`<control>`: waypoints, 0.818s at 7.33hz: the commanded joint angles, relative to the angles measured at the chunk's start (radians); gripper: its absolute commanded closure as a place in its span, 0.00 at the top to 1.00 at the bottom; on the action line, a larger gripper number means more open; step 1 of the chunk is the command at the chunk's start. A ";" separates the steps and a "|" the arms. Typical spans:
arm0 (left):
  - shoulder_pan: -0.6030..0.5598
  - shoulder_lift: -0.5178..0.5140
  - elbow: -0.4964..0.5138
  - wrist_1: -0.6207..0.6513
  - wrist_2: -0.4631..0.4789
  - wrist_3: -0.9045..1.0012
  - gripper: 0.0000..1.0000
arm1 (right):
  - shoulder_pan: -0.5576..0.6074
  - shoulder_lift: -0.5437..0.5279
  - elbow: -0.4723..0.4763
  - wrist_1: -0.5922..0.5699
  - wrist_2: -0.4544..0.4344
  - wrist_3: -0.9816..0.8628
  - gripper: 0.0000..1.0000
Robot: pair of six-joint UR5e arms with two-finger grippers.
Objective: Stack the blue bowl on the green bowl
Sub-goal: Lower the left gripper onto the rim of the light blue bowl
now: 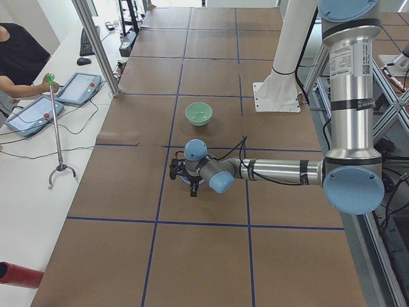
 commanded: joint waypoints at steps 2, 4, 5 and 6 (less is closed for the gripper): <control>0.011 -0.008 0.000 0.000 -0.002 0.004 0.02 | 0.000 0.000 0.000 0.000 0.001 0.000 1.00; 0.006 -0.005 -0.015 0.008 -0.012 0.010 0.00 | 0.000 0.000 0.000 0.000 -0.001 0.000 1.00; 0.000 0.009 -0.072 0.024 -0.026 0.012 0.00 | 0.000 0.000 0.000 0.000 0.001 0.000 1.00; -0.005 0.005 -0.145 0.116 -0.099 0.024 0.00 | 0.000 0.000 0.000 -0.001 -0.001 0.000 1.00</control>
